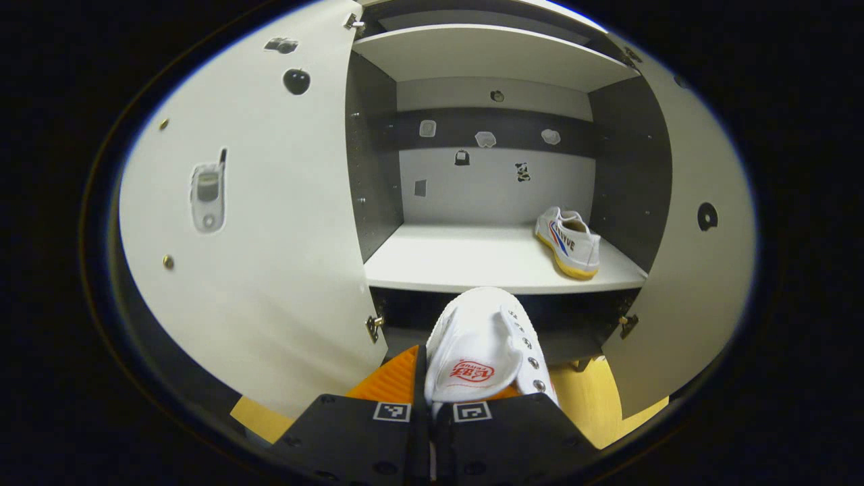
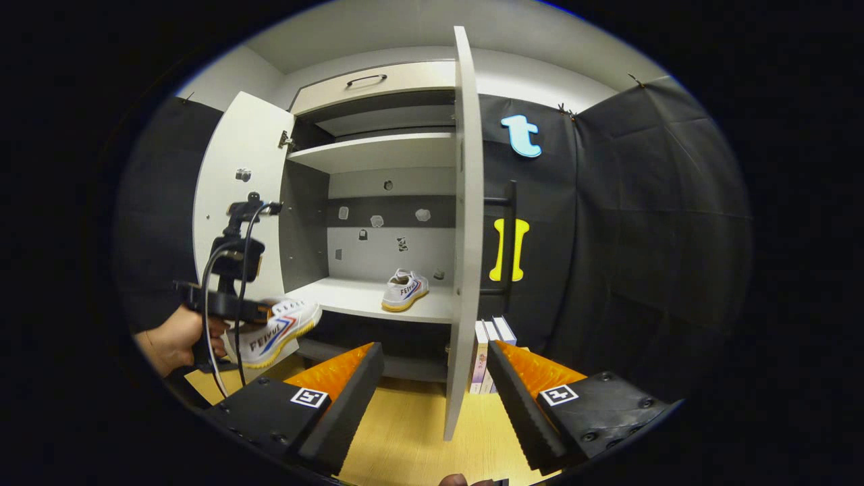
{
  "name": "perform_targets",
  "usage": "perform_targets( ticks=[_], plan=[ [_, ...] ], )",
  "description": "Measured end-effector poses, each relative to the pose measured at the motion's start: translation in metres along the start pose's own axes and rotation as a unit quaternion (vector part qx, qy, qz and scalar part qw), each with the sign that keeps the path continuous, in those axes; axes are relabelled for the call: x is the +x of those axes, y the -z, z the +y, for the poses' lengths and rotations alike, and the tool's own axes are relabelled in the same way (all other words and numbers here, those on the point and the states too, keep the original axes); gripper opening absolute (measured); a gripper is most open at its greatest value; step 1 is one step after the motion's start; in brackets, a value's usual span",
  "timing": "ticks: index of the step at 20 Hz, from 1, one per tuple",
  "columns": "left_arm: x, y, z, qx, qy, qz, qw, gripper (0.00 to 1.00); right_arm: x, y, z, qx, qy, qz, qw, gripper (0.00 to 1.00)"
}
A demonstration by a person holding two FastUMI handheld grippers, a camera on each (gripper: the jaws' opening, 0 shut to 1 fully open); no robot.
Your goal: Grab one shoe with the right hand and put it into the shoe cabinet, grab the other shoe with the left hand and put it into the shoe cabinet; then close the right door with the right hand and the left door with the left hand.
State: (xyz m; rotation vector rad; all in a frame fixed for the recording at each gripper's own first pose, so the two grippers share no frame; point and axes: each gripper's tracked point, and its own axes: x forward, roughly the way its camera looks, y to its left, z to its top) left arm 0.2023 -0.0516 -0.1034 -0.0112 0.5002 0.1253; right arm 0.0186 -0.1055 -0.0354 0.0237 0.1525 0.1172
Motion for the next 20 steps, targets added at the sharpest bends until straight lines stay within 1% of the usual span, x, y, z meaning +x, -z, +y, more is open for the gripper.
perform_targets(
  ticks=[5,11,13,15,17,19,20],
  plan=[
    [0.046,-0.06,-0.012,-0.016,0.002,-0.001,1.0,0.08,-0.002,0.004,-0.024,0.011,0.014,0.001,1.0,0.98],
    [0.131,-0.122,-0.019,-0.003,-0.025,0.009,1.0,0.08,0.003,0.014,-0.059,0.028,0.042,0.007,0.999,0.98],
    [0.161,-0.135,-0.017,0.008,-0.042,0.009,0.999,0.08,0.003,0.017,-0.072,0.032,0.055,0.01,0.998,0.98],
    [0.182,-0.141,-0.02,0.021,-0.051,0.013,0.998,0.08,0.01,0.015,-0.085,0.031,0.066,0.011,0.997,0.98],
    [0.209,-0.141,-0.026,0.022,-0.053,0.023,0.998,0.08,0.012,0.013,-0.099,0.026,0.08,0.011,0.996,0.98],
    [0.228,-0.139,-0.028,0.015,-0.055,0.035,0.998,0.08,0.012,0.013,-0.11,0.024,0.094,0.013,0.995,0.98],
    [0.236,-0.138,-0.029,0.02,-0.057,0.035,0.998,0.08,0.01,0.013,-0.116,0.025,0.101,0.014,0.994,0.98]
  ],
)
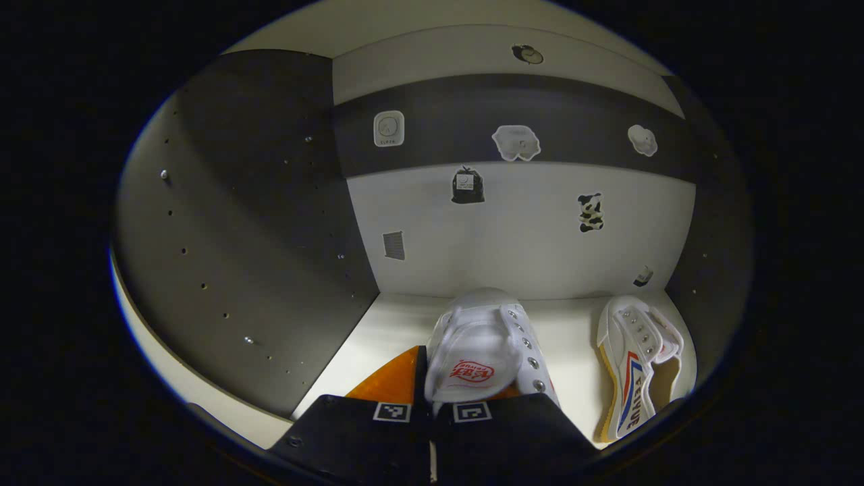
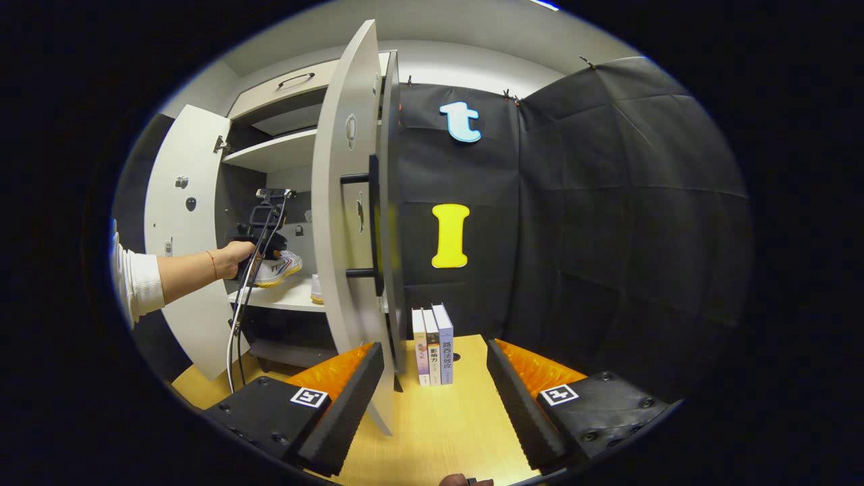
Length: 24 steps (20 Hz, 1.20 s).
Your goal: Grab one shoe with the right hand and put it into the shoe cabinet, grab the other shoe with the left hand and put it into the shoe cabinet; then close the right door with the right hand and the left door with the left hand.
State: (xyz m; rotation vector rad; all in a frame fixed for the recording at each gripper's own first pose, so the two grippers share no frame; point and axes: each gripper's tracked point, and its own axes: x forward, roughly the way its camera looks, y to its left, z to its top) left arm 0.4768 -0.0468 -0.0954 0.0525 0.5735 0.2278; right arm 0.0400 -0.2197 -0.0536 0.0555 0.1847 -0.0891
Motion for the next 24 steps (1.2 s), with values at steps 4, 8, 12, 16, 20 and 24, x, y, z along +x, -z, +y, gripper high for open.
perform_targets(
  ticks=[4,8,12,16,20,24],
  plan=[
    [0.021,0.001,-0.003,0.031,-0.017,-0.004,0.999,0.09,-0.001,0.003,-0.019,0.0,0.024,0.004,1.0,0.98],
    [0.037,0.012,-0.004,0.023,-0.025,0.009,0.999,0.08,-0.003,0.006,-0.026,0.0,0.036,0.009,0.999,0.98],
    [0.042,0.021,-0.003,0.025,-0.024,0.019,0.999,0.08,-0.006,0.006,-0.025,-0.006,0.035,0.009,0.999,0.98],
    [0.042,0.024,-0.003,0.048,-0.016,0.017,0.999,0.1,-0.009,0.008,-0.022,-0.003,0.033,0.011,0.999,0.98],
    [0.033,0.023,-0.004,0.077,-0.003,0.012,0.997,0.24,-0.016,0.007,-0.019,0.0,0.031,0.009,0.999,0.98],
    [0.01,0.017,-0.005,0.075,0.016,-0.012,0.997,0.47,-0.023,0.004,-0.018,0.006,0.029,0.004,1.0,0.98]
  ],
)
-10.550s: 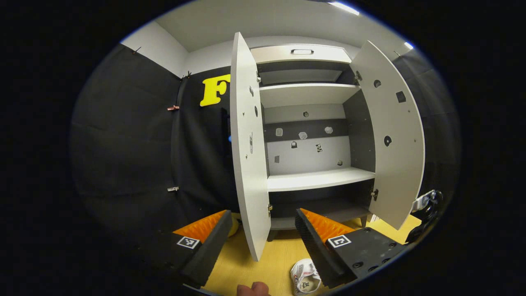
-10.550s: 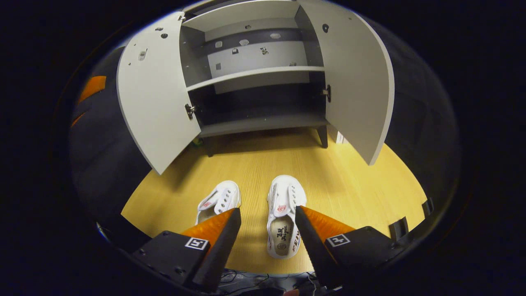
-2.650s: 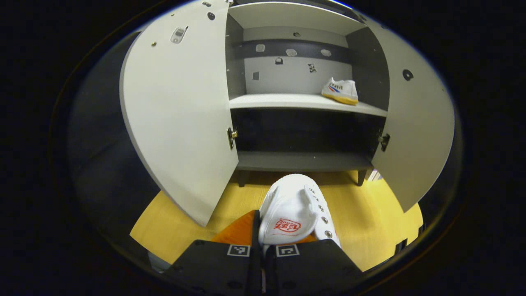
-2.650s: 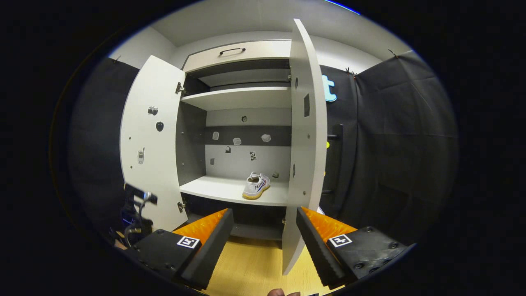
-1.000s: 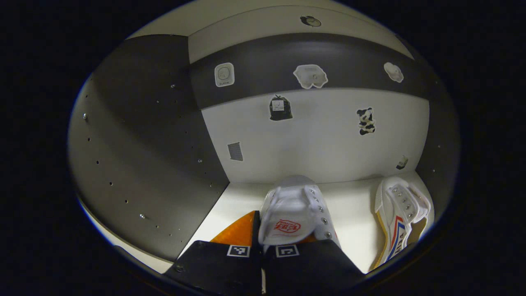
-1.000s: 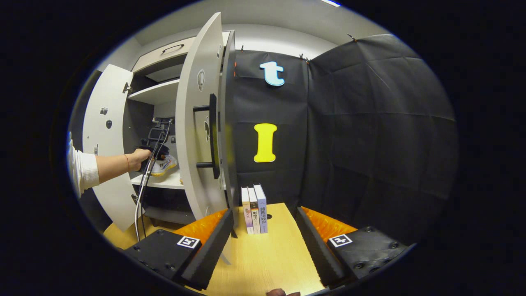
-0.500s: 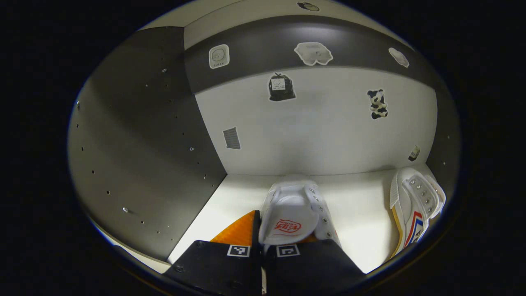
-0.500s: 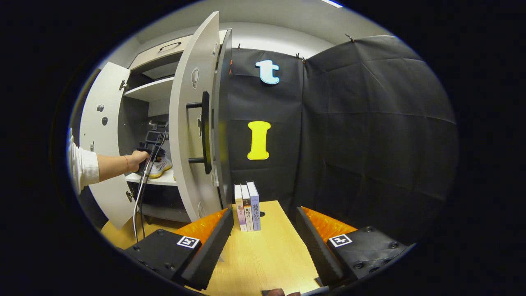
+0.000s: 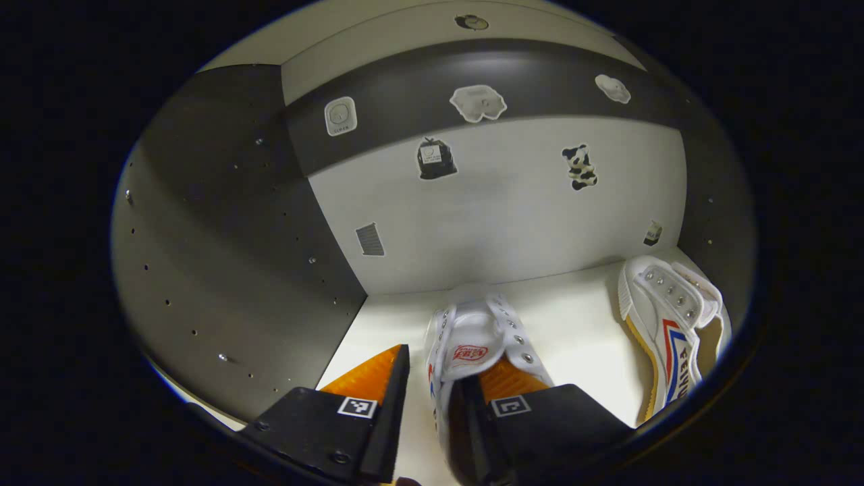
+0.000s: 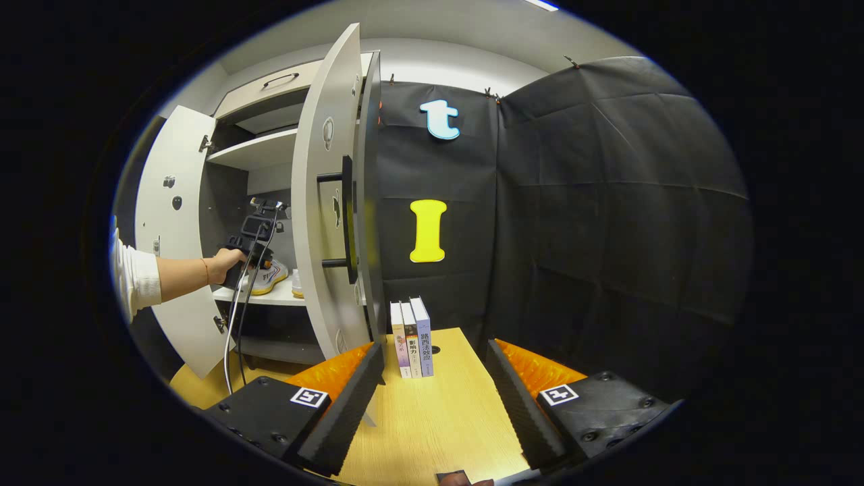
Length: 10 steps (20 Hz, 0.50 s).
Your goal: Grab one shoe with the right hand and put it into the shoe cabinet, grab the other shoe with the left hand and put it into the shoe cabinet; then close the right door with the right hand and the left door with the left hand.
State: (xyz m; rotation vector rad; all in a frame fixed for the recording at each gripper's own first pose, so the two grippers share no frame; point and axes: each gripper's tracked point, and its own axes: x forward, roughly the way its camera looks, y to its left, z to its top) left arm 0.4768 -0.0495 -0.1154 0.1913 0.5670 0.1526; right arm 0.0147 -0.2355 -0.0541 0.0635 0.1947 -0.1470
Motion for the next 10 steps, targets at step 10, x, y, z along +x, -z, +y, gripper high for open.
perform_targets(
  ticks=[10],
  plan=[
    [-0.113,-0.039,-0.012,-0.036,0.067,-0.138,0.987,0.86,-0.012,-0.015,0.005,0.009,-0.013,-0.016,1.0,0.98]
  ],
)
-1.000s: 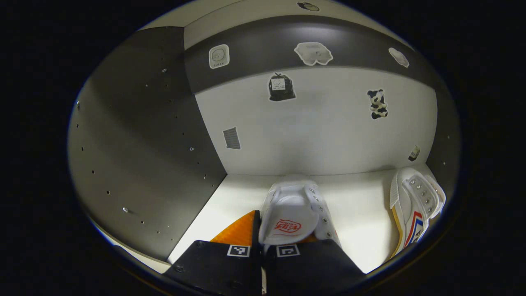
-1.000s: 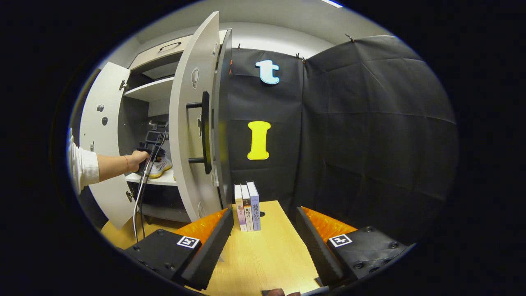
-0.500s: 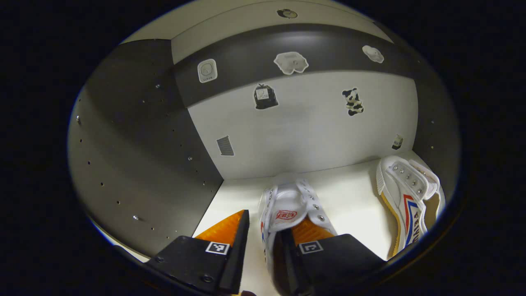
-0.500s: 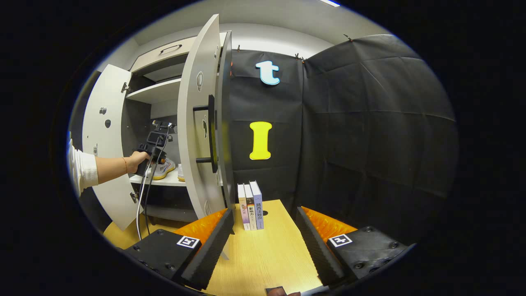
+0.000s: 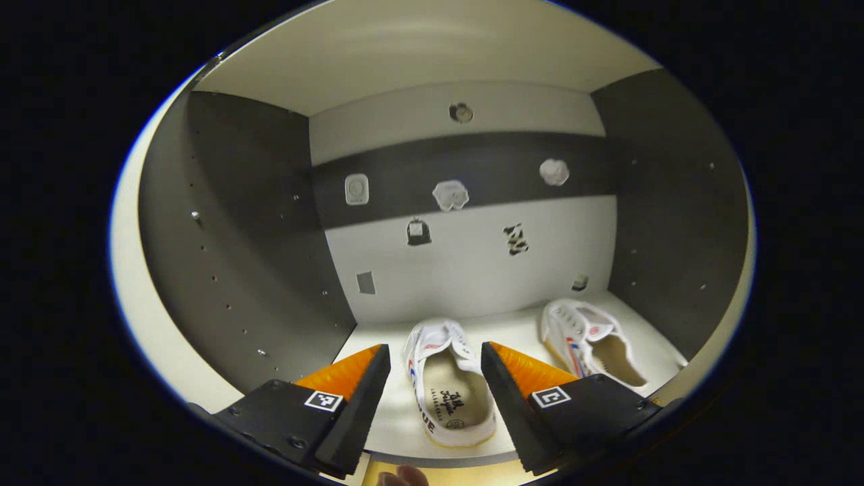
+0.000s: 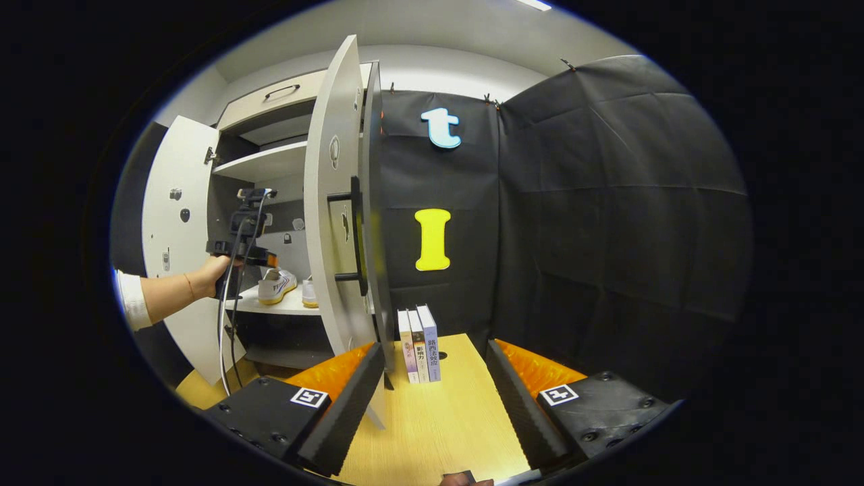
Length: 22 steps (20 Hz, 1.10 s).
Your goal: Grab one shoe with the right hand and put it into the shoe cabinet, grab the other shoe with the left hand and put it into the shoe cabinet; then close the right door with the right hand and the left door with the left hand.
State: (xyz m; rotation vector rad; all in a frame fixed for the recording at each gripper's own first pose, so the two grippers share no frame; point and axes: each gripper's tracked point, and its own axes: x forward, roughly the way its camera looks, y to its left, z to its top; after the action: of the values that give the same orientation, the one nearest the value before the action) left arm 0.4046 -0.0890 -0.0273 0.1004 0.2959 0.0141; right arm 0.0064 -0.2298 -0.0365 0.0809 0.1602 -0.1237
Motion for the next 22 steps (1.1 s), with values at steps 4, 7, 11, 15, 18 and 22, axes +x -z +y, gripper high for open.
perform_targets(
  ticks=[4,7,11,15,18,22],
  plan=[
    [-0.057,-0.028,-0.005,-0.004,0.012,-0.063,0.998,0.98,0.005,-0.013,0.002,0.0,-0.009,-0.01,1.0,0.98],
    [-0.105,-0.037,-0.009,-0.012,0.019,-0.092,0.995,0.98,0.017,-0.028,0.0,0.008,-0.016,-0.019,1.0,0.98],
    [-0.17,-0.034,-0.014,-0.001,0.022,-0.126,0.992,0.98,0.042,-0.052,-0.008,0.03,-0.025,-0.024,0.999,0.98],
    [-0.233,-0.008,-0.027,-0.019,0.043,-0.126,0.991,1.0,0.071,-0.074,-0.012,0.044,-0.035,-0.036,0.998,0.98],
    [-0.27,0.009,-0.021,-0.017,0.031,-0.129,0.991,0.98,0.089,-0.078,-0.001,0.05,-0.058,-0.03,0.997,0.98],
    [-0.316,0.031,-0.028,-0.019,0.041,-0.121,0.992,0.98,0.105,-0.081,0.015,0.028,-0.077,-0.033,0.996,0.98]
  ],
)
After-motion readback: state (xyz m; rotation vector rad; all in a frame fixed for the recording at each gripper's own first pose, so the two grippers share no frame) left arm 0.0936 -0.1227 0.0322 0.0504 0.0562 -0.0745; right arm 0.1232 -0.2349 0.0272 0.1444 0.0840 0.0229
